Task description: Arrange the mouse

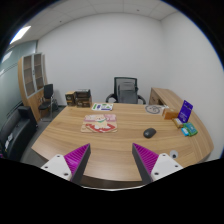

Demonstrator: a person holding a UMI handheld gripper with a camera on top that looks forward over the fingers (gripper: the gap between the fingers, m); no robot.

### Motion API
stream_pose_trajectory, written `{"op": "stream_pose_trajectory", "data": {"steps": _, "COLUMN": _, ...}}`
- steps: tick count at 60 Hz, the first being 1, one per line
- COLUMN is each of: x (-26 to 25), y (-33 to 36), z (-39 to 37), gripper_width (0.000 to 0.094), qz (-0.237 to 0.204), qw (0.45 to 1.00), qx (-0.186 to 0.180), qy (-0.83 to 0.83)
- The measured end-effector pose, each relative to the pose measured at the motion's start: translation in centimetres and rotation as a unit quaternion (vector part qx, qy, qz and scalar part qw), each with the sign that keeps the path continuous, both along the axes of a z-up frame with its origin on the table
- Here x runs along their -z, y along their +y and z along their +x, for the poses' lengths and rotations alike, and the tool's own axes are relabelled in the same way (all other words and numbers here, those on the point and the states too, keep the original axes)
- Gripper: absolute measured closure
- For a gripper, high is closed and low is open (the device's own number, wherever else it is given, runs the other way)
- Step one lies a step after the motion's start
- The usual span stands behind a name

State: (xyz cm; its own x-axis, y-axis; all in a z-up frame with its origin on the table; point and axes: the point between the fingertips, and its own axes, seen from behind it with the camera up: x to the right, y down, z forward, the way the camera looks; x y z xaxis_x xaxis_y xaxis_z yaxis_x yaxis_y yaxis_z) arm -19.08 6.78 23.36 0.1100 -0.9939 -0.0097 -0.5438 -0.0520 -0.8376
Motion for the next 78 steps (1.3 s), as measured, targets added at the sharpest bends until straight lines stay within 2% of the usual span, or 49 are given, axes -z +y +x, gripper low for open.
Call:
{"op": "stream_pose_trajectory", "data": {"steps": 8, "x": 0.4, "y": -2.2, "z": 0.4, "gripper_width": 0.007, "qz": -0.007, "qw": 1.0, "qx": 0.016, "qy": -0.001}}
{"op": "stream_pose_trajectory", "data": {"steps": 28, "x": 3.2, "y": -12.9, "z": 0.0, "gripper_width": 0.0068, "qz": -0.026, "qw": 0.998, "qx": 0.057, "qy": 0.009}}
{"op": "stream_pose_trajectory", "data": {"steps": 43, "x": 6.8, "y": -18.9, "z": 0.2, "gripper_width": 0.0069, "qz": -0.018, "qw": 0.997, "qx": 0.075, "qy": 0.028}}
{"op": "stream_pose_trajectory", "data": {"steps": 51, "x": 8.7, "y": -20.4, "z": 1.6, "gripper_width": 0.0064, "qz": 0.001, "qw": 0.996, "qx": 0.076, "qy": 0.038}}
{"op": "stream_pose_trajectory", "data": {"steps": 60, "x": 11.2, "y": -21.8, "z": 4.3, "gripper_width": 0.0065, "qz": -0.003, "qw": 0.996, "qx": 0.085, "qy": 0.041}}
{"op": "stream_pose_trajectory", "data": {"steps": 78, "x": 17.3, "y": -20.9, "z": 11.5, "gripper_width": 0.0065, "qz": -0.007, "qw": 0.996, "qx": 0.063, "qy": 0.057}}
